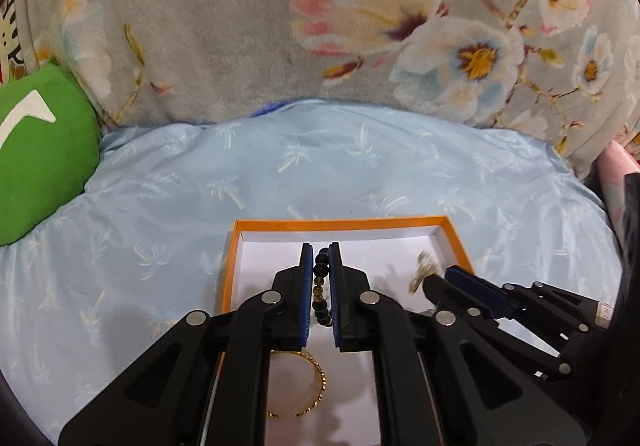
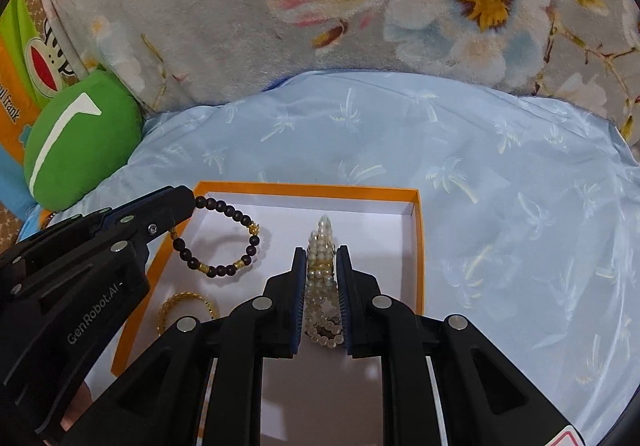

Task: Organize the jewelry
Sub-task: 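Release the bead bracelet in the box with the left tool while the right tool releases the pearls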

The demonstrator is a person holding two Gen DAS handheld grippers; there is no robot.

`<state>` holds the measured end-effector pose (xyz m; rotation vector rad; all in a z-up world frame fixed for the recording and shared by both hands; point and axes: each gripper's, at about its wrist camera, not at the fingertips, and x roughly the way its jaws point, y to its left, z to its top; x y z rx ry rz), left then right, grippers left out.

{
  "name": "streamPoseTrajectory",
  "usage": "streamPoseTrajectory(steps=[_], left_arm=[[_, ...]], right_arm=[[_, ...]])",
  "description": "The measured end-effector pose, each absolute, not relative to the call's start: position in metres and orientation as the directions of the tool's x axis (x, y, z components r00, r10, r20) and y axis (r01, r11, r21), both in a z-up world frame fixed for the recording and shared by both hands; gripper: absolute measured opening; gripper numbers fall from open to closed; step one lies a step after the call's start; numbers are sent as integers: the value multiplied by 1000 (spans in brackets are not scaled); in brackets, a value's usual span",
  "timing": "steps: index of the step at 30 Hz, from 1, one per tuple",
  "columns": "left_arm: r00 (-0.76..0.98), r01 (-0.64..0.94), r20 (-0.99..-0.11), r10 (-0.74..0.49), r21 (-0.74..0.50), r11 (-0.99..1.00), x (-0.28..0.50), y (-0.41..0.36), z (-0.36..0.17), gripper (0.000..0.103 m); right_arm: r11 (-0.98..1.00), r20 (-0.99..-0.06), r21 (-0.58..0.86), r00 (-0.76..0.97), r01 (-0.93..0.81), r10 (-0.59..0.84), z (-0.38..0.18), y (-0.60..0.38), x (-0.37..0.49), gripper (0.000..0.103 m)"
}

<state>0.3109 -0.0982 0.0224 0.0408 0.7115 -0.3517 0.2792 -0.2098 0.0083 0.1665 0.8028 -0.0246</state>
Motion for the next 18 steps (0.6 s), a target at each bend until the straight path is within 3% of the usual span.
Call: streamPoseTrajectory(steps=[4,12,18], left_arm=[[708,296,-652,-271,-76,952,313,-92,16,24],[724,289,-644,-247,-42,956,284,-84,32,26],[723,315,-642,-256,-24,949,224,-69,40,38]], right_arm=[[982,-708,162,704,96,48,10,-214,272,24],[979,-688,172,725,111,39,25,-217,222,24],[986,-691,125,723,114,4,31,-215,147,25]])
